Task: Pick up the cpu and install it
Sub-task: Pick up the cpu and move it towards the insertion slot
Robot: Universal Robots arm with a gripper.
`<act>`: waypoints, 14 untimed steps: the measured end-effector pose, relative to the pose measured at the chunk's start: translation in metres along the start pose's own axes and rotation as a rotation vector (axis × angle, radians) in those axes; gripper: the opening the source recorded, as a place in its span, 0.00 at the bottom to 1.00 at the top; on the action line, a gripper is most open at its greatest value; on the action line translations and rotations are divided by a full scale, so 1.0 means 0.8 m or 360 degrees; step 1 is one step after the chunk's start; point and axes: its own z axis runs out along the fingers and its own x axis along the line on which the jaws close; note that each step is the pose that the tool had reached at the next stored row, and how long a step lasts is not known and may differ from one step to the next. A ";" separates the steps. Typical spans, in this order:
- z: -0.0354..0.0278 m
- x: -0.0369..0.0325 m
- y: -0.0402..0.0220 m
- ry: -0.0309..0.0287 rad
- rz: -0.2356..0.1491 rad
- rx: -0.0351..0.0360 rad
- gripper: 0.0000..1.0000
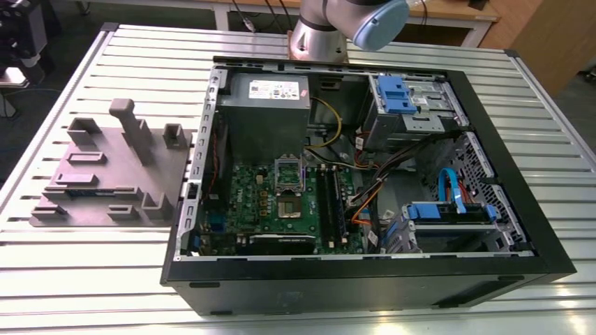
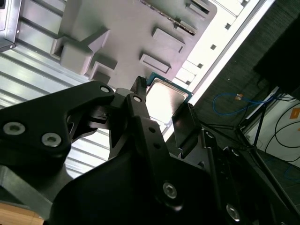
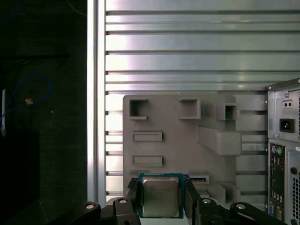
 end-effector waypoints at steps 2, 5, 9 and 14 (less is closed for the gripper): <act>-0.0001 -0.0007 0.0000 0.00001 0.0000 0.0000 0.47; 0.0000 -0.0020 0.0001 0.00000 0.0000 0.0000 0.47; 0.0000 -0.0038 0.0001 -0.00001 0.0000 0.0000 0.47; -0.0001 -0.0056 0.0001 0.00000 0.0000 0.0000 0.47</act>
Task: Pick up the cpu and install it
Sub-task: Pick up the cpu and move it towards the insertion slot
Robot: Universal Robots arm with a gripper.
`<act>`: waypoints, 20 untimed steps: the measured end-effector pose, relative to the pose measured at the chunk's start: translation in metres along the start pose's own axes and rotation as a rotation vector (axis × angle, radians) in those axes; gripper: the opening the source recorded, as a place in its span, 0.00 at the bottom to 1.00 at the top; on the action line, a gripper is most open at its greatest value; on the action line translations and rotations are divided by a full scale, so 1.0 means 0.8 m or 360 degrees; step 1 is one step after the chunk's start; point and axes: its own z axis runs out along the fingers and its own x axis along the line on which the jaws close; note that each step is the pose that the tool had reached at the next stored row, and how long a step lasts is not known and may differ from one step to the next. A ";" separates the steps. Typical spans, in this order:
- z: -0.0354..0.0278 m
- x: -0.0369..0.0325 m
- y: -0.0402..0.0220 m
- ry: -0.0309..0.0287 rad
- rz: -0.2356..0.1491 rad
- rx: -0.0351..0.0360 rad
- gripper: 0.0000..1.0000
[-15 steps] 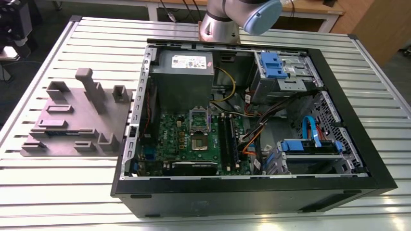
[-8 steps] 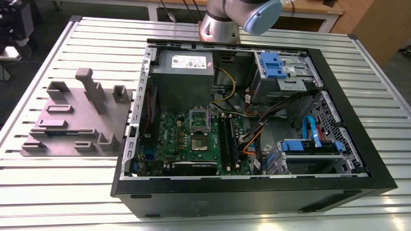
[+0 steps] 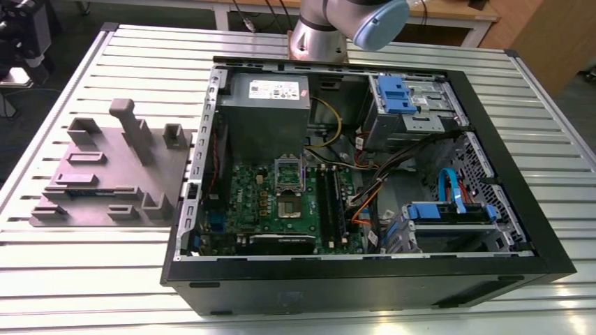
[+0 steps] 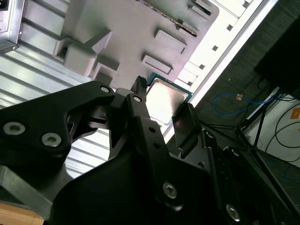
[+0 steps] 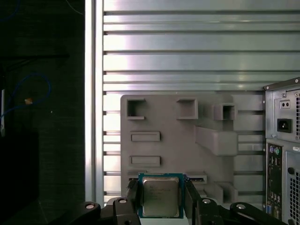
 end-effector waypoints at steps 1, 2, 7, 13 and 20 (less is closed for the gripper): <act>0.0000 -0.0003 0.0000 0.00000 0.0000 0.0000 0.47; 0.0000 -0.0008 0.0000 0.00000 0.0000 0.0000 0.47; 0.0000 -0.0030 0.0001 0.00000 0.0000 0.0000 0.47; 0.0000 -0.0055 0.0001 -0.00002 0.0000 0.0000 0.47; -0.0001 -0.0086 0.0002 0.00001 0.0000 0.0000 0.47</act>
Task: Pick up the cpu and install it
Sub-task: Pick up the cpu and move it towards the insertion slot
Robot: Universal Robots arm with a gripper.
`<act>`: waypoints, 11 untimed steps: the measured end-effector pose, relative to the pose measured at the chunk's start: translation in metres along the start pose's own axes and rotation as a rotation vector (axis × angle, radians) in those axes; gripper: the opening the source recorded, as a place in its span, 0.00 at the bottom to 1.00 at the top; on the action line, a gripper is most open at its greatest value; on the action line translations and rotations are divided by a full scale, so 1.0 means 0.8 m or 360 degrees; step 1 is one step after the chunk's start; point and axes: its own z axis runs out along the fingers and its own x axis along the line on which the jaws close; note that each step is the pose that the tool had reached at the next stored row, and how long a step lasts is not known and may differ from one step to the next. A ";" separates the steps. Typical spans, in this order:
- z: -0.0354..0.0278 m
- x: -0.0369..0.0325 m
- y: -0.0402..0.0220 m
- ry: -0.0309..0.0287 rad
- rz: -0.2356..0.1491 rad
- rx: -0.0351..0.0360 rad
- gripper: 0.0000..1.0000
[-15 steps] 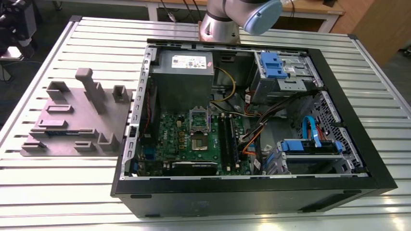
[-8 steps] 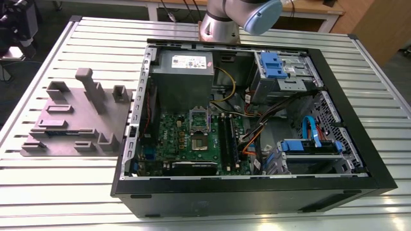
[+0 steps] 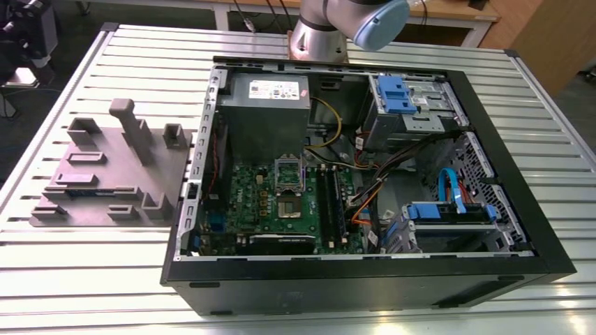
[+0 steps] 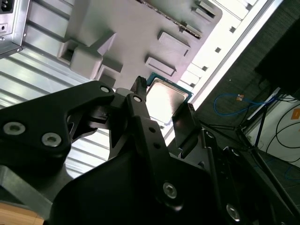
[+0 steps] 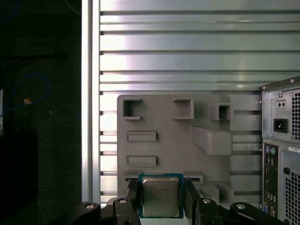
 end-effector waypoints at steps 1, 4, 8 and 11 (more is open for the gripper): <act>0.0000 -0.0005 0.0000 0.00000 0.0000 0.0000 0.47; 0.0000 -0.0016 0.0000 -0.00001 0.0000 0.0000 0.47; 0.0000 -0.0031 0.0001 -0.00001 0.0000 0.0000 0.47; 0.0000 -0.0045 0.0001 0.00000 0.0000 0.0000 0.47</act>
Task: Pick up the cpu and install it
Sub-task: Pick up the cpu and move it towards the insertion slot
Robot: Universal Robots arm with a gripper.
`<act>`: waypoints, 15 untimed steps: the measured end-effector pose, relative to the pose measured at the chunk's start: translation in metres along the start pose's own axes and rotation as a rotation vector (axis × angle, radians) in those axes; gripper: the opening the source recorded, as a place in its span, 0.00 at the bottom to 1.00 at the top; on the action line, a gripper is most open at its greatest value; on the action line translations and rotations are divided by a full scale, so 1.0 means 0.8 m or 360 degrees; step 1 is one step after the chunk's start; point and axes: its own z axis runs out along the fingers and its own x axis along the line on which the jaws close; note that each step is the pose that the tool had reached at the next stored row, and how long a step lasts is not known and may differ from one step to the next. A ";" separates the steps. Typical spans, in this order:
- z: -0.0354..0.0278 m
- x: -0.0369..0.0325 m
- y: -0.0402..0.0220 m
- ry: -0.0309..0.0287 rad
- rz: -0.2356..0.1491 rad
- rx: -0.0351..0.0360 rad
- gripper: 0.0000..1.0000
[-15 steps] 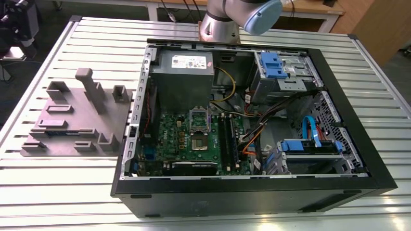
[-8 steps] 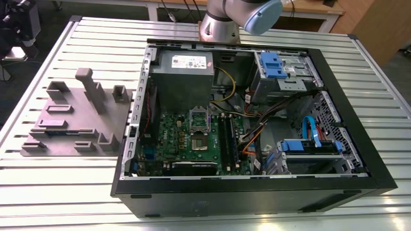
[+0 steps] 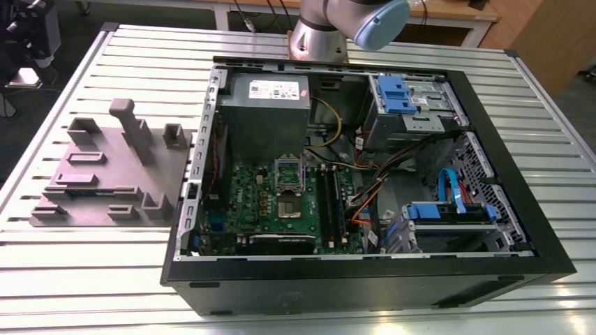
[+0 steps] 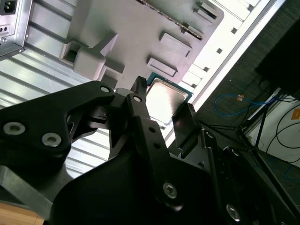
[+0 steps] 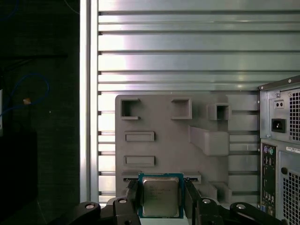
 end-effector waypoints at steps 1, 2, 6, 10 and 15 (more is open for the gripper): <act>0.0000 -0.0005 0.0000 0.00000 0.0000 0.0000 0.47; 0.0000 -0.0010 0.0000 0.00000 0.0000 0.0000 0.47; 0.0000 -0.0026 0.0001 0.00000 0.0000 0.0000 0.47; 0.0000 -0.0045 0.0001 0.00000 0.0000 0.0000 0.47; 0.0000 -0.0062 0.0001 -0.00002 0.0000 0.0000 0.47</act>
